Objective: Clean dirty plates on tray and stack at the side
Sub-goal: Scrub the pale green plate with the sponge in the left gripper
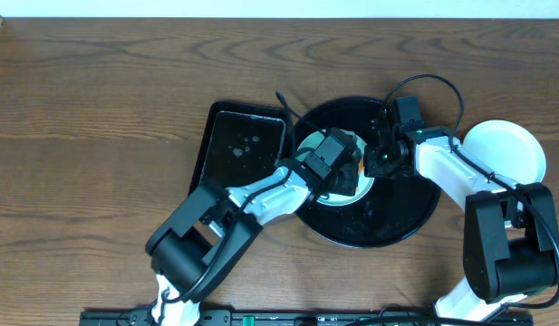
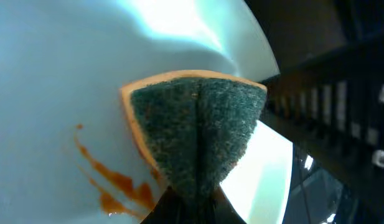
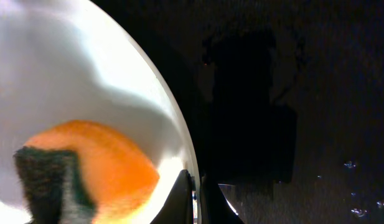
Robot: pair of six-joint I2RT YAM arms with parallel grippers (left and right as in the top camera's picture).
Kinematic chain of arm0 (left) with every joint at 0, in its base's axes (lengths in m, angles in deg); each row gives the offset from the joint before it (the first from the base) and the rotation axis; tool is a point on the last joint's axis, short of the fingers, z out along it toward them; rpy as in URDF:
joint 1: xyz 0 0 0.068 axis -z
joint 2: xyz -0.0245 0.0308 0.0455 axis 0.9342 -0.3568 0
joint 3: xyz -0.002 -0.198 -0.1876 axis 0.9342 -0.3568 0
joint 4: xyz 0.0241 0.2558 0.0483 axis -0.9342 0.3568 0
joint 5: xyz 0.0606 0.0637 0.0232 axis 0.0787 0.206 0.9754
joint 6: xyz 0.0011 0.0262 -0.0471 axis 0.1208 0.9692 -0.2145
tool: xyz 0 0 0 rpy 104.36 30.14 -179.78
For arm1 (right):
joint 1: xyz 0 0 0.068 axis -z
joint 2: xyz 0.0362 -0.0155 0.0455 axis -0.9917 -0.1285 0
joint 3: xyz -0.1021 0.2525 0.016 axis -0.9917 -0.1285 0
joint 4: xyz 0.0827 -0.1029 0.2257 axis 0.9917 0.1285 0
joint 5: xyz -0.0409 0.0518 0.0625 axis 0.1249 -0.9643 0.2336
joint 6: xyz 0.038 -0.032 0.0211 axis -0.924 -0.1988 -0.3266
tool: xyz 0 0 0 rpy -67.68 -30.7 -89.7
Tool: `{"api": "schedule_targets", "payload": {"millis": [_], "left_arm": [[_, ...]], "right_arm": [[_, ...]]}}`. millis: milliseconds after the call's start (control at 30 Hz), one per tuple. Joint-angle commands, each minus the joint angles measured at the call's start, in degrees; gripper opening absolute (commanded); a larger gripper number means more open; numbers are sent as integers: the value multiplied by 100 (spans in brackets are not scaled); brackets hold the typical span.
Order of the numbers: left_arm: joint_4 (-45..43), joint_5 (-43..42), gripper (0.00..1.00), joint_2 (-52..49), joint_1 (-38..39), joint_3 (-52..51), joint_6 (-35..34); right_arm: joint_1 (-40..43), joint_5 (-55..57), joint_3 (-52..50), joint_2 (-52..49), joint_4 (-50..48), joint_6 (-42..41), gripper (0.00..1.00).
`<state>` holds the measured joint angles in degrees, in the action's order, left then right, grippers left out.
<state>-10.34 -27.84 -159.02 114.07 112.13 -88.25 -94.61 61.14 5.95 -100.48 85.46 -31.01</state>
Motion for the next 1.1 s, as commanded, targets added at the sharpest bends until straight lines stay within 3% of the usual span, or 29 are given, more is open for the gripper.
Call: {"api": "schedule_targets", "payload": {"millis": [0,100,267,467,667,1067], "left_arm": [[306,704,8,-92,-160,9,-42],[584,1104,8,-20,-444,9,177],[713,1086,8,378,-922,11,584],[1263,221,8,1493,-1200,13,1014],[2155,1019,8,2280,-1561,13,1123],[2433,1248,10,1952,-2704,-48,1182]], "right_arm": [[-129,-52,-203,-177,179,24,1],[-129,-50,-203,-177,199,24,1],[-129,-50,-203,-177,199,26,1],[-127,-48,-203,-177,94,26,1],[-114,-48,-173,-166,-385,74,1],[-96,457,649,520,-551,815,1]]}}
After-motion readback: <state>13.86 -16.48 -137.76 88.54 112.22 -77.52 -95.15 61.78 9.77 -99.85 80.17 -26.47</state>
